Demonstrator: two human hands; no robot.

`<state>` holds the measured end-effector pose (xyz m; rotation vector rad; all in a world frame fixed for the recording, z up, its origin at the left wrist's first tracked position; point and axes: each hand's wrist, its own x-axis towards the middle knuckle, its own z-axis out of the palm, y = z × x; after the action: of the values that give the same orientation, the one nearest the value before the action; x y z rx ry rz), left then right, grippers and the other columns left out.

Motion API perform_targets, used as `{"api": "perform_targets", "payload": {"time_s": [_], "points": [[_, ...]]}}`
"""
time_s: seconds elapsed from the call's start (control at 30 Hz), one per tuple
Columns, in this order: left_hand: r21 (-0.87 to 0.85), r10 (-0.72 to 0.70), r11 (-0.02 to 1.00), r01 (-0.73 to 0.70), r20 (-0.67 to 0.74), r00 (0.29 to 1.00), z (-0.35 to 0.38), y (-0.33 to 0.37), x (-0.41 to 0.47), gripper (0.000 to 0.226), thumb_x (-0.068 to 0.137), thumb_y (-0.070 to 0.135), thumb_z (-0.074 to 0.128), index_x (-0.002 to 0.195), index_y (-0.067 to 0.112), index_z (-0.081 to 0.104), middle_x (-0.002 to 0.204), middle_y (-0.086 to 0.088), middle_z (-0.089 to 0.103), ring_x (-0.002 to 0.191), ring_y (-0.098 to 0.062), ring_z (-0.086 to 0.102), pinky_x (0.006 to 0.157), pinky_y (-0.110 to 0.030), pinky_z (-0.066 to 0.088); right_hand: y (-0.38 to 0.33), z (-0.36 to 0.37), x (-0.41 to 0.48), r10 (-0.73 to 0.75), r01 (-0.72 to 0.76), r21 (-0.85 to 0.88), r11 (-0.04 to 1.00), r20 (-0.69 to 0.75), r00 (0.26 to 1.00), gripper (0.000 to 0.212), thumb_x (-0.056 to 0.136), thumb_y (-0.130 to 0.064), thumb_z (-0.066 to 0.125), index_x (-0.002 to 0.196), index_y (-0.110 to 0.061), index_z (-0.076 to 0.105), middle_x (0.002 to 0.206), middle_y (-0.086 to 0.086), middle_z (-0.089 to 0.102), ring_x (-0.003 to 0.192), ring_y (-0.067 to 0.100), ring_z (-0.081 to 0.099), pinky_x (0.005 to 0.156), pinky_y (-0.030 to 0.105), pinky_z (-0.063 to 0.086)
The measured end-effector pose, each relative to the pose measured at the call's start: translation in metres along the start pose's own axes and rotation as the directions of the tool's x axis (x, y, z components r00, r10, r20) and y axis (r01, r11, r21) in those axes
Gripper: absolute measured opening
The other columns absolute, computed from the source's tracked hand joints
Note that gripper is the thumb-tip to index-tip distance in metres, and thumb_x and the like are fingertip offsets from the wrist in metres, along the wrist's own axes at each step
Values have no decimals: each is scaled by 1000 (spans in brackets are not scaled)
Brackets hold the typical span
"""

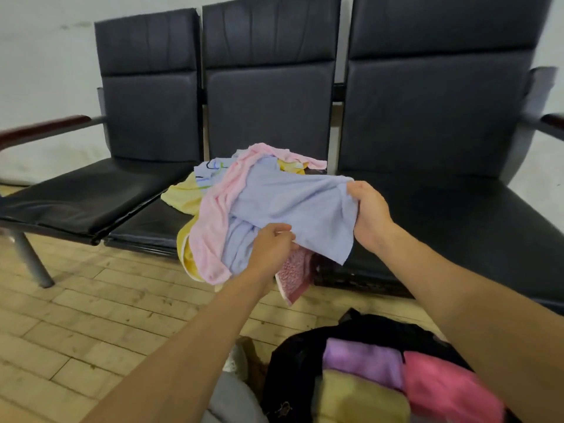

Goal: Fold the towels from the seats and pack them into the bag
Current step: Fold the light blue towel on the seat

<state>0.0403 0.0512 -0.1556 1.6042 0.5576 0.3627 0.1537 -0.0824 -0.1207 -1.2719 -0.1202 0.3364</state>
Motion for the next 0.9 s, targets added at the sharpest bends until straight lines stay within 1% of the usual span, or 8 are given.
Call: {"api": "perform_targets", "payload": {"time_s": [0.07, 0.17, 0.37, 0.5, 0.6, 0.7, 0.8, 0.9], "points": [[-100, -37, 994, 40, 27, 999, 19, 9, -4, 10, 95, 11, 49, 101, 14, 55, 109, -12, 62, 85, -20, 64, 78, -31, 51, -5, -11, -9, 52, -58, 205, 977, 35, 998, 14, 92, -15, 52, 93, -11, 65, 97, 14, 64, 88, 24, 62, 85, 38, 50], [-239, -94, 965, 107, 64, 994, 41, 16, -4, 11, 98, 15, 44, 99, 15, 55, 110, -10, 56, 95, -24, 60, 78, -29, 49, -9, -35, -11, -5, 20, 163, 986, -96, 995, 31, 97, -10, 46, 123, 5, 56, 107, 28, 59, 79, 24, 60, 76, 36, 50], [-369, -151, 911, 186, 121, 981, 75, 8, 9, 40, 100, 30, 48, 136, 12, 46, 128, -11, 57, 109, -26, 60, 80, -31, 51, -20, -107, -10, -73, 71, -18, 997, -252, 965, 21, 101, -18, 43, 82, -23, 53, 82, -1, 54, 71, 13, 53, 70, 34, 47], [-423, -163, 885, 192, 103, 981, 97, 1, 13, 49, 97, 25, 56, 141, 10, 39, 132, -11, 57, 105, -24, 62, 75, -29, 54, -28, -155, -28, -95, 32, -295, 955, -203, 975, 18, 95, -14, 51, 86, -9, 65, 81, 3, 62, 74, 15, 58, 71, 31, 46], [-427, -161, 890, 159, 32, 986, 123, -5, 11, 51, 95, 10, 57, 142, 9, 36, 132, -12, 56, 107, -24, 62, 79, -30, 55, -28, -177, -49, -204, 228, -636, 737, 112, 973, 23, 94, -11, 51, 85, -6, 72, 89, -6, 72, 85, 3, 65, 76, 15, 48], [-444, -203, 884, 145, -84, 976, 147, -10, 6, 61, 92, -1, 55, 146, 9, 31, 135, -13, 50, 117, -28, 55, 98, -37, 49, -26, -189, -53, -64, 307, -842, 444, 313, 948, 27, 94, -22, 51, 82, -26, 75, 96, -19, 72, 93, -1, 64, 80, 12, 47], [-334, -194, 930, 153, -92, 977, 163, -14, 3, 60, 89, -3, 60, 144, 5, 38, 136, -14, 50, 120, -30, 52, 105, -42, 45, -29, -201, -52, -23, 339, -931, 132, 339, 940, 28, 94, -30, 52, 74, -26, 71, 80, -6, 69, 74, 13, 63, 71, 30, 52], [-180, -128, 974, 136, 51, 990, 171, -13, -8, 44, 85, -2, 64, 128, -1, 55, 124, -15, 62, 110, -29, 61, 94, -40, 53, -41, -220, -55, -32, 211, -977, 13, 210, 977, 37, 91, -27, 54, 56, -22, 61, 61, -1, 58, 60, 21, 56, 61, 36, 50]]}}
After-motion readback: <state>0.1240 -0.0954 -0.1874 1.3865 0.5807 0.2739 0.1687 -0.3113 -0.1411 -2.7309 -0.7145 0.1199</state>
